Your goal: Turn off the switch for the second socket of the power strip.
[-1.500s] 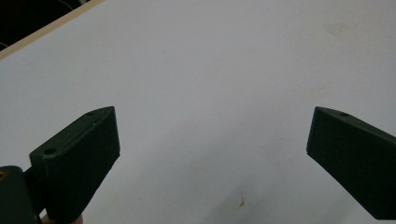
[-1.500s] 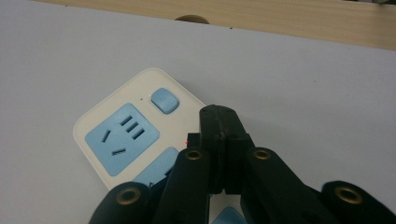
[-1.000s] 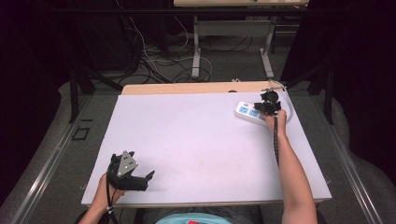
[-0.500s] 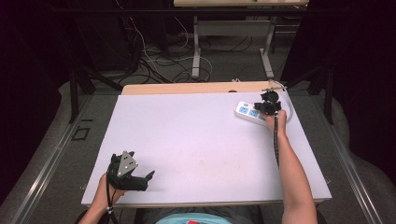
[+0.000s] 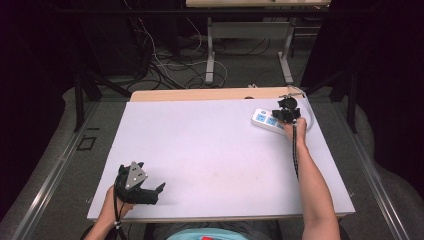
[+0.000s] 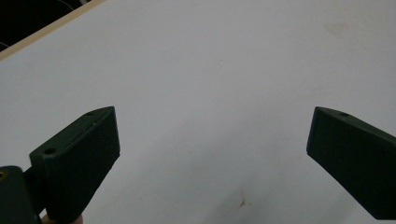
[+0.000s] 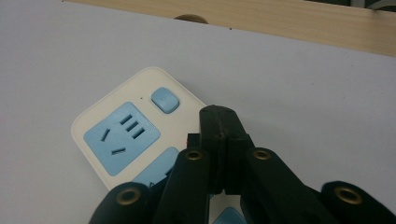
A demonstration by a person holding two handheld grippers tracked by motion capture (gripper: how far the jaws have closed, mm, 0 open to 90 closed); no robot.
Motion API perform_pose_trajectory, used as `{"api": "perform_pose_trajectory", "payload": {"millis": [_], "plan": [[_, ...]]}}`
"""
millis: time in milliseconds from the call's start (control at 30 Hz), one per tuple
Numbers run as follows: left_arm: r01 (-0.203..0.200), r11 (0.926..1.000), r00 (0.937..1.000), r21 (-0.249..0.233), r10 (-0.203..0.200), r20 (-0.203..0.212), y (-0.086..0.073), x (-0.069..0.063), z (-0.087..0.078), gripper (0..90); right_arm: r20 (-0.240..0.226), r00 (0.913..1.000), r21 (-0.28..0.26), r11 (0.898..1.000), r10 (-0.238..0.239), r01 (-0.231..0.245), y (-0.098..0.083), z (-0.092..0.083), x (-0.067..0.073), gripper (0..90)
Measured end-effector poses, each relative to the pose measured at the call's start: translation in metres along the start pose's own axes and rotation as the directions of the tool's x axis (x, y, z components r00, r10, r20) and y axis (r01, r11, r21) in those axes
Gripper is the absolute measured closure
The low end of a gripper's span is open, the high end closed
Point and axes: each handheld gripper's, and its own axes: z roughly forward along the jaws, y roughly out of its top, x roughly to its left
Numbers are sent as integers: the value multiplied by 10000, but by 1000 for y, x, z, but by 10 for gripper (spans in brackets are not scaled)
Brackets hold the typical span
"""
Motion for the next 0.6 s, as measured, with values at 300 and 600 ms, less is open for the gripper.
{"api": "perform_pose_trajectory", "payload": {"millis": [300,600], "plan": [[-49,10000,10000,-36,49,-38,0,1,0,23,6,10000,3,10000,-44,44,0,0,0,900],[43,10000,10000,-53,-43,-7,0,0,0,23,50,9996,-110,9995,-290,291,3,-2,3,900]]}}
